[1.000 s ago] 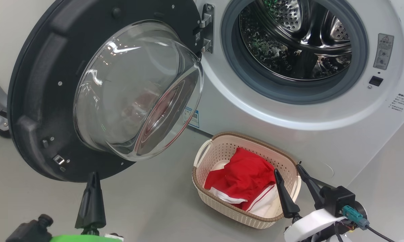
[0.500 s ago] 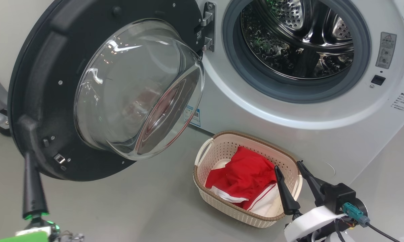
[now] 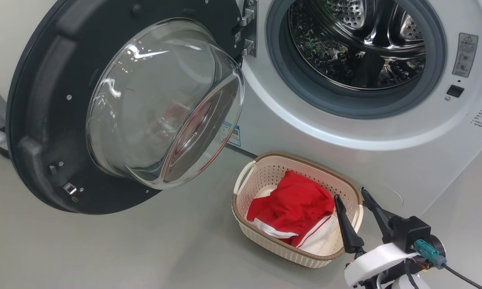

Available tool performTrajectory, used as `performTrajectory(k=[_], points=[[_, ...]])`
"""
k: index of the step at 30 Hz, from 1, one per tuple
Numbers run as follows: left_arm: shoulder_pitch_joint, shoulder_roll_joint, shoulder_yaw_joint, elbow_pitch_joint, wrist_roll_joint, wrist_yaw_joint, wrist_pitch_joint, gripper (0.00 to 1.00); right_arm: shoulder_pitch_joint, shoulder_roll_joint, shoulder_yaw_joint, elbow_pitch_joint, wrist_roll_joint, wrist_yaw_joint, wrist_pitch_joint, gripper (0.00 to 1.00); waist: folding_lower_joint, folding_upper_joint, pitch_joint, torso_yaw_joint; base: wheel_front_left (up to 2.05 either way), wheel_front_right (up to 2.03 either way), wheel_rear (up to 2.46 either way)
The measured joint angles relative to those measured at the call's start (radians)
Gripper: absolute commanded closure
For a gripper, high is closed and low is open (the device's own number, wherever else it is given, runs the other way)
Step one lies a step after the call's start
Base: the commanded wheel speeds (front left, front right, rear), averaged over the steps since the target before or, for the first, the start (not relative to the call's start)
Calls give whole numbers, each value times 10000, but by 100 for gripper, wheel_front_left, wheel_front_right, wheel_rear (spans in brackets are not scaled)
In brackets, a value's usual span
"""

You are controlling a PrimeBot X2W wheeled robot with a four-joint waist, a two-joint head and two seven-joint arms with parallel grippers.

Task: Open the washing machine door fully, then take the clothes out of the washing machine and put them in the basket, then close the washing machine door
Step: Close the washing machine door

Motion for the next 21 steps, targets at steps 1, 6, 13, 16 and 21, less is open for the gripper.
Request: performTrajectory(k=[1,6,13,16,21], points=[[-49,159,105,136,-117,6,100,100,-13,-21,-2,-8,-2,0,19,0,0,0,26,-2,0,0,0],[-484,646,362,713,-675,282,546,100,-91,-104,2,-19,-2,2,54,0,0,0,84,-18,0,0,0],[-1119,1563,493,1868,-1406,788,1503,100,-92,-125,6,-96,-2,0,98,0,0,0,149,-68,0,0,0],[-1274,1870,573,2483,-1801,1043,1904,100,-103,-128,109,-138,-4,2,146,0,0,0,190,-136,0,0,0],[-1486,2286,550,3312,-2280,1312,2577,100,-228,-157,167,-284,-13,2,232,0,0,0,316,-349,0,0,0]])
